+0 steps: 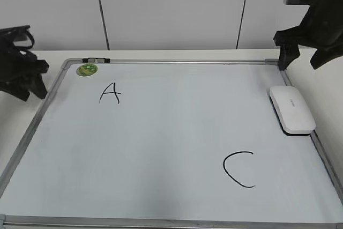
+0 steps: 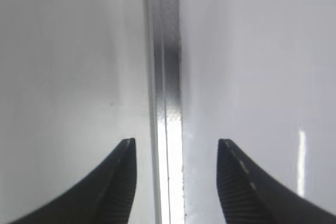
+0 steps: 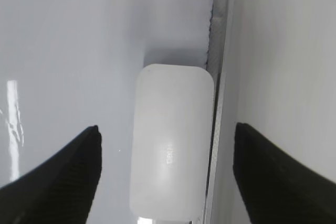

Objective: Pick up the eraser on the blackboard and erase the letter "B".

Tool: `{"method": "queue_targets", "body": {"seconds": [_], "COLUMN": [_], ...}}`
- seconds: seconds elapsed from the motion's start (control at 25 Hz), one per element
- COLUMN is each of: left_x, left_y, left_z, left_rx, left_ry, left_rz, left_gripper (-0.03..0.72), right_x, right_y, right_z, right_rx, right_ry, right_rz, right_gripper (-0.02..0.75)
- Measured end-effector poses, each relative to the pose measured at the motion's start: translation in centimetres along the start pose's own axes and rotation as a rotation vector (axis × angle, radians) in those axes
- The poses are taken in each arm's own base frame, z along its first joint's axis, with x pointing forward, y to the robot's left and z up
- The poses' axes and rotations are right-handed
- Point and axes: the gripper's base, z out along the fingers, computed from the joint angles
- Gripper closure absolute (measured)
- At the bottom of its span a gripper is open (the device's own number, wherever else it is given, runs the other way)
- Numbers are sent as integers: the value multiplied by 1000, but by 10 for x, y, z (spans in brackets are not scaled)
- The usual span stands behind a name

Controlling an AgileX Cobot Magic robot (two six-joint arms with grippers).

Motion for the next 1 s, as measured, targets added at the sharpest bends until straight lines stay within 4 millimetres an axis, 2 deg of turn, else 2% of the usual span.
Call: {"method": "queue_targets", "body": {"seconds": [0.12, 0.28, 0.52, 0.64, 0.8, 1.0], "left_x": [-15, -24, -29, -25, -13, 17], "left_y": [-5, -12, -21, -26, -35, -59], "left_z": [-23, -52, -100, -121, -163, -223], "left_rx": [10, 19, 10, 10, 10, -3], "left_ry": [-27, -13, -84, -124, -207, -331], "left_rz": [21, 35, 43, 33, 33, 93], "left_gripper": [303, 289, 281, 278, 277, 276], "right_x": [-1, 2, 17, 30, 45, 60], "right_y": [0, 2, 4, 5, 5, 6], "right_z": [-6, -32, -108, -142, -173, -203], "right_rx": [-1, -2, 0, 3, 4, 7], "right_ry": [16, -8, -138, -179, -221, -287], "right_rz": [-6, -26, -56, -73, -83, -87], "right_gripper": [143, 143, 143, 143, 143, 143]}}
